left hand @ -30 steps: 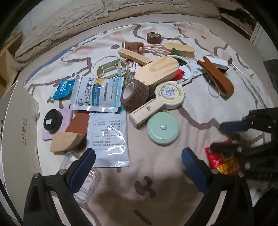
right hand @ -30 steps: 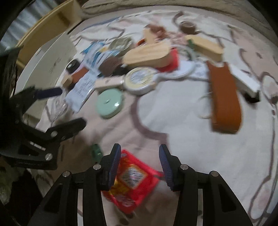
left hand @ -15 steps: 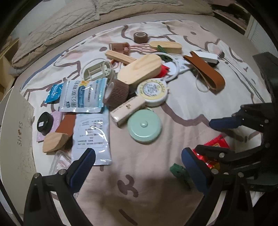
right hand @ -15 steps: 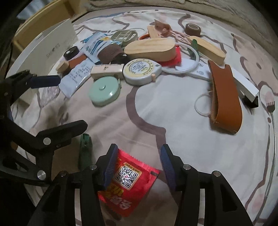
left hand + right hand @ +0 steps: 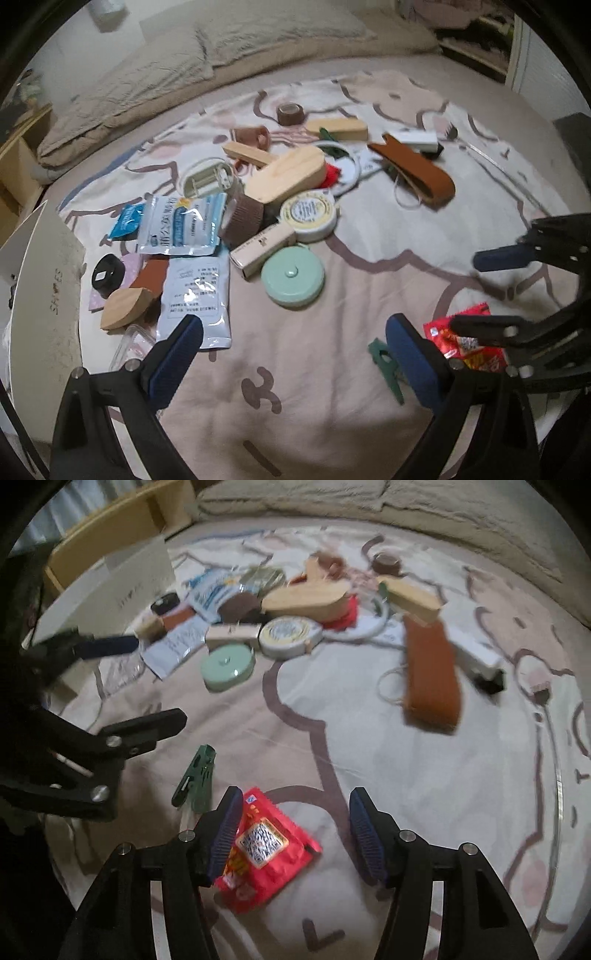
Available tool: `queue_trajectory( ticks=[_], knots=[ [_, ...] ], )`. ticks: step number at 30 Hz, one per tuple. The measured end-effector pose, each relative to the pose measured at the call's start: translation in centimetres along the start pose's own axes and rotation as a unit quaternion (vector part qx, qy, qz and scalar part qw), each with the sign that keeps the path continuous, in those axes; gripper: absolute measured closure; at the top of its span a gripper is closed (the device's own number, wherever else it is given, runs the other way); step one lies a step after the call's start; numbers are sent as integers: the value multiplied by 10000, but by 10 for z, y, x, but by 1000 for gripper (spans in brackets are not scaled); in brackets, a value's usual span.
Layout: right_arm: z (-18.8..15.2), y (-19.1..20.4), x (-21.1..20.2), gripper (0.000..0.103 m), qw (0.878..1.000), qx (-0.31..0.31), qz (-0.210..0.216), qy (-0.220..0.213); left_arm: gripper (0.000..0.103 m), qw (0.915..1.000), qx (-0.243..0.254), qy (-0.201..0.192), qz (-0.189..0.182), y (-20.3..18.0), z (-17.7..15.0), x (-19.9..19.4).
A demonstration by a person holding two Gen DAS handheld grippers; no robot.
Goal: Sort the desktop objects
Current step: 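Lift the red packet with the right gripper and release it on the blanket, then move the left gripper toward the green clothespin on the blanket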
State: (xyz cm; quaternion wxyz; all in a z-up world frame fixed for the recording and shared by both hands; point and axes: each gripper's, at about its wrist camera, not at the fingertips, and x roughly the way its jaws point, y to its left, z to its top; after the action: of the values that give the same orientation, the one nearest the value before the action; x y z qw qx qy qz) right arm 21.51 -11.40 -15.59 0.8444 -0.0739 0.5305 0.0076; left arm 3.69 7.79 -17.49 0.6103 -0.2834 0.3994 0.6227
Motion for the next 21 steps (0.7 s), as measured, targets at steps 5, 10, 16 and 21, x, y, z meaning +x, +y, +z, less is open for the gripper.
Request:
queue_trajectory(
  ticks=[5,10,16,21],
  knots=[
    [-11,2,-9,43,9997,60,-251,40,4,9993,-347,60,-129,-4,-16,7],
    [-28,1,-10,43,9984,419,-380,55,4,9996,-235,8,-161,-16,-33,7],
    [-47,0,-20,43,9948,916,-344,-295,4,9997,104,-76,-207,-28,-41,6],
    [-51,11,-20,43,9951,789,-408,-444,4,9988,422,-188,-135,-29,-47,9]
  ],
)
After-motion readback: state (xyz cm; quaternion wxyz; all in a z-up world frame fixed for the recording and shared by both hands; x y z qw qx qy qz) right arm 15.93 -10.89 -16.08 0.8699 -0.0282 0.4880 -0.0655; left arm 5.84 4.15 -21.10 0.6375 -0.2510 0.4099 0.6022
